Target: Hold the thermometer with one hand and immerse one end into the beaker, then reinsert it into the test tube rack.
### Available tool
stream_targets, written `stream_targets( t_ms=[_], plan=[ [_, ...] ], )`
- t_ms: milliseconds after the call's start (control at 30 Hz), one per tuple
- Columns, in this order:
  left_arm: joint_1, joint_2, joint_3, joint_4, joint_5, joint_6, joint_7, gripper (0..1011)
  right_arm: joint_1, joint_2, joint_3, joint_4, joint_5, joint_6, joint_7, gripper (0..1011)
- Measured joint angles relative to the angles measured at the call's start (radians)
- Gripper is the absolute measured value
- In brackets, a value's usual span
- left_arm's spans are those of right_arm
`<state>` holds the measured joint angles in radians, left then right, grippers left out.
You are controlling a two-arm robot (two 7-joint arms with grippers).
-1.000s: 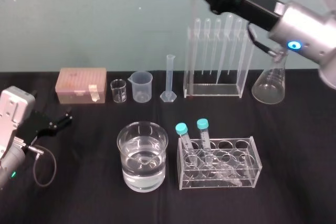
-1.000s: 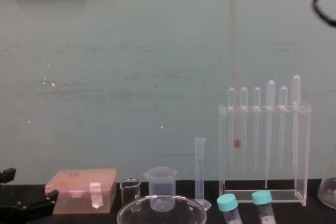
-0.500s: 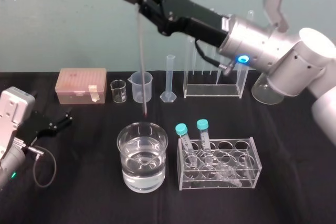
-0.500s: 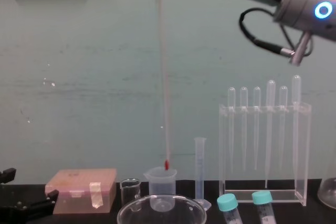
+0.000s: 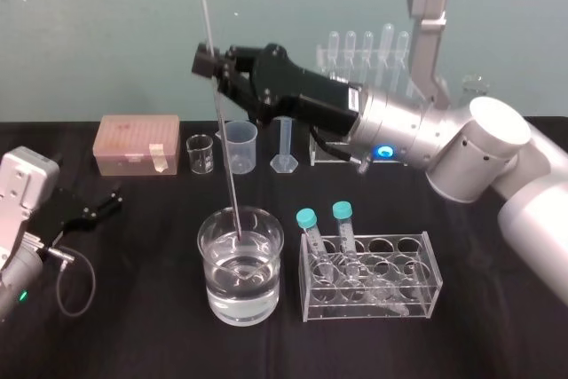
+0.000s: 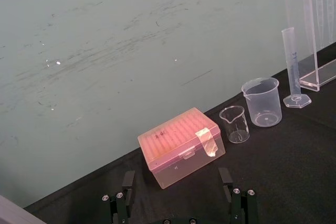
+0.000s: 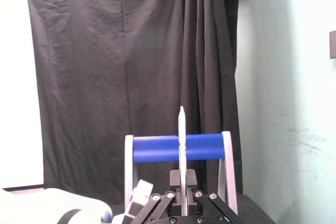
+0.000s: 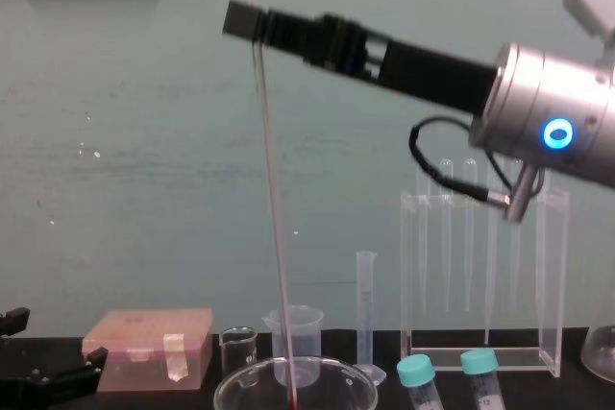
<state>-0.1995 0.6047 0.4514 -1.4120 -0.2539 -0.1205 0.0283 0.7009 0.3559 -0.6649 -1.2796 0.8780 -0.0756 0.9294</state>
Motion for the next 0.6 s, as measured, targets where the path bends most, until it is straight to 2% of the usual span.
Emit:
stream_targets(
  t_ms=[233,600],
  plan=[
    [0.000,0.000,0.000,0.000,0.000,0.000,0.000,1008,-0.027,-0.020,-0.004,0.052,-0.005,-0.042,0.044,56],
    [0.000,0.000,0.000,0.000,0.000,0.000,0.000,1008,-0.047,-0.042,-0.007,0.113,-0.026,-0.069,0.074,56]
  ],
)
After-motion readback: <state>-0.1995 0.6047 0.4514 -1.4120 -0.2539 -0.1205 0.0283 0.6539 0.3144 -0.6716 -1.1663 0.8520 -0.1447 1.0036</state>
